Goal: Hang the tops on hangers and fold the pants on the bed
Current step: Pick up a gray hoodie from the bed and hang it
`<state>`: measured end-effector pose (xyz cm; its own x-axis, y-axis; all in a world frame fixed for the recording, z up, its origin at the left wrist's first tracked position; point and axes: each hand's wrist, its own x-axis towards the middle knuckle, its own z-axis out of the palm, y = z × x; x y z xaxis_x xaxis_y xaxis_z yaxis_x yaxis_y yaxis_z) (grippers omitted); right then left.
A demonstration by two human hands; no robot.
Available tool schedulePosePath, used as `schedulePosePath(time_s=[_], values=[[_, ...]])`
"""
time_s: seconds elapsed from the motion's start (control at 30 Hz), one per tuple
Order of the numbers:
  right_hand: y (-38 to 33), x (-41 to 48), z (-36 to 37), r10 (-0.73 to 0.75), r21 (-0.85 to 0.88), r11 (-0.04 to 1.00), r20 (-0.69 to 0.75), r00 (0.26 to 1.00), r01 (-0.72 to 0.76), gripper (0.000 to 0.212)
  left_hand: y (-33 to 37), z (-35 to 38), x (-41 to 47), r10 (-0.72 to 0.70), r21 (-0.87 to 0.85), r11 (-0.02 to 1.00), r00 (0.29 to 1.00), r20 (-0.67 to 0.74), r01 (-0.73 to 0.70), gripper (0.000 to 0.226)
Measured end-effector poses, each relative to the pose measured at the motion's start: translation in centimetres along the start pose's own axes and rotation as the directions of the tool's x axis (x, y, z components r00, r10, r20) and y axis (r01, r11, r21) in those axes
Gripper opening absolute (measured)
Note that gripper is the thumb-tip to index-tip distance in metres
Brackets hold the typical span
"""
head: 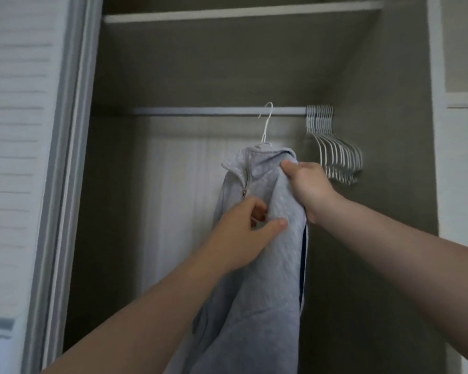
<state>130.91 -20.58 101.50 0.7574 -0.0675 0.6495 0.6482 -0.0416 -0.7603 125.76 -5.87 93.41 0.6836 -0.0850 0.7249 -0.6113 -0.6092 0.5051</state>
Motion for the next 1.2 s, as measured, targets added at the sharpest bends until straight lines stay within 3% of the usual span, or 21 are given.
schedulePosePath(time_s=[0.07,0.17,0.23,0.3,0.4,0.73,0.9,0.97,1.03,1.1,1.2], values=[[-0.1,2.8,1.3,-0.008,0.009,1.000,-0.008,1.000,0.008,0.035,-0.1,0.1,1.5,-0.011,0.068,0.998,1.000,0.000,0.011,0.054],[0.1,7.3,3.5,-0.009,0.023,1.000,-0.007,1.000,0.009,0.019,-0.7,0.6,3.9,-0.082,0.189,0.979,0.997,-0.001,0.080,0.083],[0.5,10.2,5.0,0.001,0.057,0.998,0.000,1.000,-0.001,0.022,-1.2,1.1,5.4,-0.131,0.263,0.956,0.991,-0.007,0.128,0.096],[0.8,12.9,6.5,0.037,0.074,0.997,-0.005,0.999,-0.036,0.033,-2.0,1.6,6.9,-0.137,0.346,0.927,0.990,-0.043,0.143,0.077],[1.3,16.0,8.6,0.064,0.061,0.996,0.003,0.998,-0.064,0.033,-3.5,1.2,9.0,-0.115,0.442,0.884,0.987,-0.109,0.152,0.047],[4.9,18.4,13.0,0.096,0.009,0.995,0.085,0.992,-0.097,0.038,-9.8,-1.8,10.8,-0.174,0.521,0.829,0.979,-0.108,0.205,0.037],[5.2,16.3,13.5,-0.083,-0.167,0.980,0.141,0.986,0.107,0.018,-11.4,-2.7,9.5,-0.130,0.527,0.828,0.980,-0.152,0.192,0.029],[4.8,15.0,13.2,-0.126,-0.278,0.943,0.202,0.971,0.180,0.034,-11.9,-3.1,9.0,-0.108,0.519,0.834,0.978,-0.180,0.187,0.029],[4.4,13.7,13.0,-0.180,-0.380,0.888,0.233,0.956,0.260,0.036,-12.2,-3.6,8.5,-0.097,0.518,0.833,0.974,-0.205,0.192,0.033],[4.1,12.7,13.2,-0.279,-0.464,0.811,0.231,0.932,0.357,0.024,-12.4,-4.0,8.0,-0.067,0.518,0.835,0.968,-0.242,0.187,0.043],[3.6,11.9,14.0,-0.417,-0.527,0.712,0.213,0.883,0.464,0.030,-12.5,-4.5,7.3,0.098,0.548,0.829,0.936,-0.337,0.110,0.054]])
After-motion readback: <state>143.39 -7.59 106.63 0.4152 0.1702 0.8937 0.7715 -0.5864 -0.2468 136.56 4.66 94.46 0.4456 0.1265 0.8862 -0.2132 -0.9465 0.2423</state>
